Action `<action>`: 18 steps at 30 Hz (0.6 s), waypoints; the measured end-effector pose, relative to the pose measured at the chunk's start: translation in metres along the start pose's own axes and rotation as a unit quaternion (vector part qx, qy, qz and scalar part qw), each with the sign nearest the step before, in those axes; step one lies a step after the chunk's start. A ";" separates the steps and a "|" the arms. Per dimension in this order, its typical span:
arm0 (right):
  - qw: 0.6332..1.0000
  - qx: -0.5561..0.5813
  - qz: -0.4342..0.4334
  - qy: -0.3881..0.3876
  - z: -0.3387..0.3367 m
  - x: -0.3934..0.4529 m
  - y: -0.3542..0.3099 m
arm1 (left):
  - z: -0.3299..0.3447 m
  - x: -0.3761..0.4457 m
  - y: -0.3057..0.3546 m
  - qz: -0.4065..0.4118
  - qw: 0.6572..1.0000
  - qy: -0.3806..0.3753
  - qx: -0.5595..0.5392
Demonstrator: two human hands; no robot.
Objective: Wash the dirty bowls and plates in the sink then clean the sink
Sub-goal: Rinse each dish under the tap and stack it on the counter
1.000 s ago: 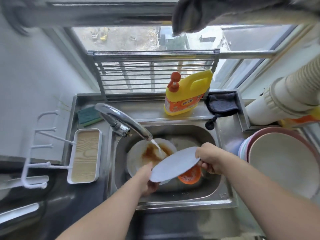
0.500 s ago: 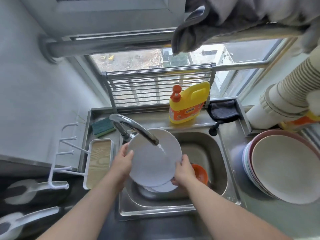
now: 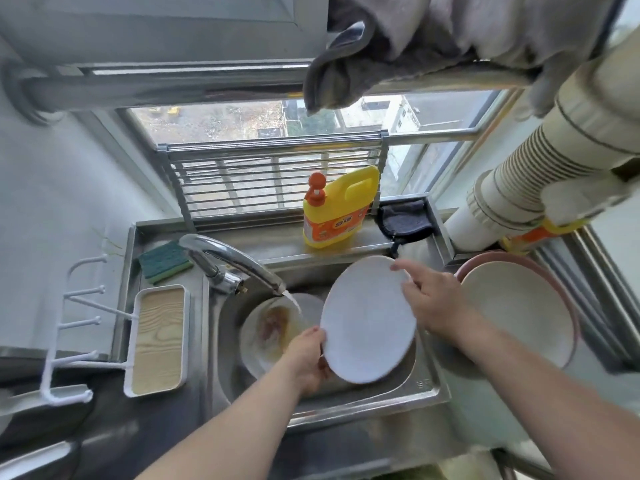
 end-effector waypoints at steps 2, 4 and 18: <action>0.995 0.080 0.057 -0.021 -0.004 0.001 0.017 | -0.006 -0.004 0.006 0.015 1.000 -0.007 0.002; 0.963 0.226 0.130 -0.064 0.004 -0.003 0.026 | -0.025 -0.008 0.012 -0.001 1.000 0.010 0.003; 0.986 0.035 -0.024 -0.158 0.117 0.003 -0.068 | -0.113 -0.001 -0.052 -0.105 0.966 0.056 -0.228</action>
Point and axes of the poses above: each hand's wrist, its own x-axis towards the middle knuckle, its own z-axis out of the palm, y = z × x, the point moved 3 cm from there along x, towards the middle knuckle, and after that the axes turned 13 degrees about x, right-handed, at the moved point
